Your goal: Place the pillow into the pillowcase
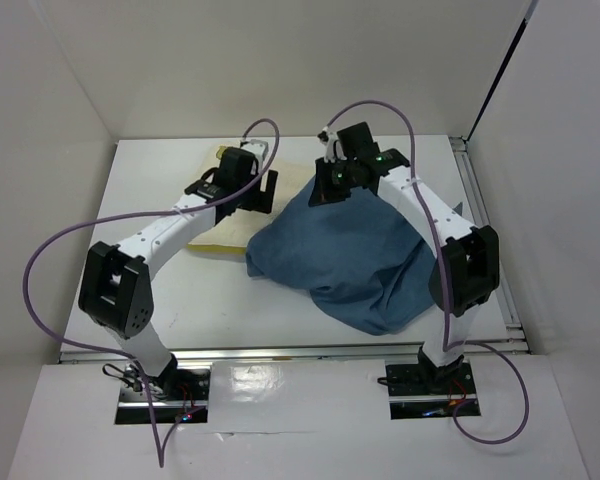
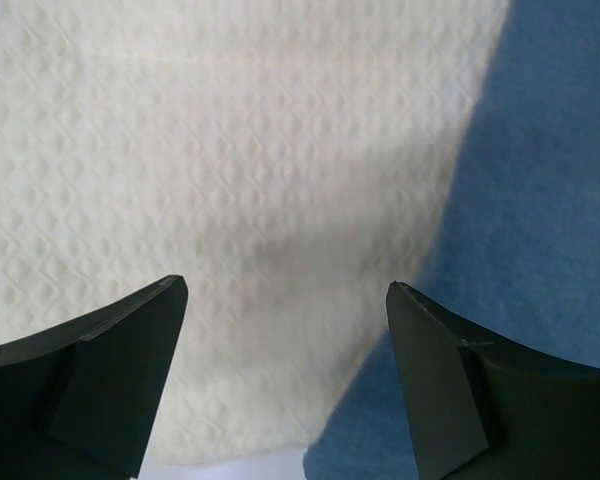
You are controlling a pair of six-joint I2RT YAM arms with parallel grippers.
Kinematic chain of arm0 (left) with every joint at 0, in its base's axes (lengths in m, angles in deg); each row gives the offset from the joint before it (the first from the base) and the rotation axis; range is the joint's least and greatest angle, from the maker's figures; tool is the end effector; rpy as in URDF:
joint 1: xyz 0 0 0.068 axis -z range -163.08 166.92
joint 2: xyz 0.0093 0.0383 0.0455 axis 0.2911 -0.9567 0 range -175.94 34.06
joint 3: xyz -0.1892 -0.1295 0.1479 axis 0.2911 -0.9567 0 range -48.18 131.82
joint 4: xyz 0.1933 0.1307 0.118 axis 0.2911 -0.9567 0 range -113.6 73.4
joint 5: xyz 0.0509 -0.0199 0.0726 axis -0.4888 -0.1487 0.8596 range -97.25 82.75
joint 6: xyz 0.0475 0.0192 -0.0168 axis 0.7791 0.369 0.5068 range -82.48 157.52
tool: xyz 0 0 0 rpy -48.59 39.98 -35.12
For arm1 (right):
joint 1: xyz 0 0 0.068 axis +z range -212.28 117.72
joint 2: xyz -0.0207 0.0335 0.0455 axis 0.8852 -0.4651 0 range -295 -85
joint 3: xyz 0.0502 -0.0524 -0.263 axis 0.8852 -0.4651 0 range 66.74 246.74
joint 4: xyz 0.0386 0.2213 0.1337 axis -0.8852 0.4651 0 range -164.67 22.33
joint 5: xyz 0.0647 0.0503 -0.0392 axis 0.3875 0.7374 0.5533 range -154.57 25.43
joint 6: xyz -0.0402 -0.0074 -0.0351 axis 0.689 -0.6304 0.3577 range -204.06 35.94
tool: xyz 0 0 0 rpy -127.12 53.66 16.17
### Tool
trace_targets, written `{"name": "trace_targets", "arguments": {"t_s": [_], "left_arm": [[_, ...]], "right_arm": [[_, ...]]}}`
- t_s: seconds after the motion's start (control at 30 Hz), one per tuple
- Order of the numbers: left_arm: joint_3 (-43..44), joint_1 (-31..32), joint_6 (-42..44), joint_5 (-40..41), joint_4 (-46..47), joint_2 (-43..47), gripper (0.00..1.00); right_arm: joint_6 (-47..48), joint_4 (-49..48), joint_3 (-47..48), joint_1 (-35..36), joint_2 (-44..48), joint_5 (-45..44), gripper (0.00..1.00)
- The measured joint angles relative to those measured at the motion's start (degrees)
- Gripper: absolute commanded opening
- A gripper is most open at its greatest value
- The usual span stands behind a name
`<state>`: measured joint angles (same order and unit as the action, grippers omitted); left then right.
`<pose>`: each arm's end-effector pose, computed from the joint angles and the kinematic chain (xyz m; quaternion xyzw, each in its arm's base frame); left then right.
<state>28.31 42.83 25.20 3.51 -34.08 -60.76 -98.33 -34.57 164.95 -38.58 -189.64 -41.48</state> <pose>0.3466 -0.1609 0.2928 0.0624 0.8851 -0.0696 0.4558 0.3701 0.1777 0.3237 -0.1487 0.9009 0.2938 0.2826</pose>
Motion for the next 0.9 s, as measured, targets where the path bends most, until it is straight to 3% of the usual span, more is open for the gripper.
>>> {"name": "trace_targets", "arguments": {"t_s": [0.1, 0.33, 0.47, 0.53, 0.73, 0.9], "left_arm": [[5.9, -2.4, -0.11, -1.42, -0.52, -4.35, 0.85], [31.76, -8.09, -0.02, -11.87, -0.55, -22.47, 0.68], [49.22, -10.49, 0.61, -20.24, -1.33, -33.62, 0.32], [52.96, -10.97, 0.7, -22.18, -1.75, -36.33, 0.25], [53.18, -11.1, 3.45, -25.31, -1.86, -39.45, 0.0], [46.21, -11.52, 4.59, -26.29, -2.73, -39.58, 0.0]], "right_arm": [[0.31, 0.52, -5.2, 1.92, 2.54, -0.09, 0.01], [0.44, 2.23, -16.09, 0.0, 6.14, -1.46, 0.0], [0.74, 2.6, -17.97, -2.71, 5.27, -1.68, 0.0], [0.87, 2.47, -17.75, -3.72, 4.07, -1.6, 0.0], [0.92, 2.99, -14.82, -5.7, -2.69, -0.11, 0.0], [1.49, 3.76, -11.82, -7.78, -5.6, 0.72, 0.0]]}}
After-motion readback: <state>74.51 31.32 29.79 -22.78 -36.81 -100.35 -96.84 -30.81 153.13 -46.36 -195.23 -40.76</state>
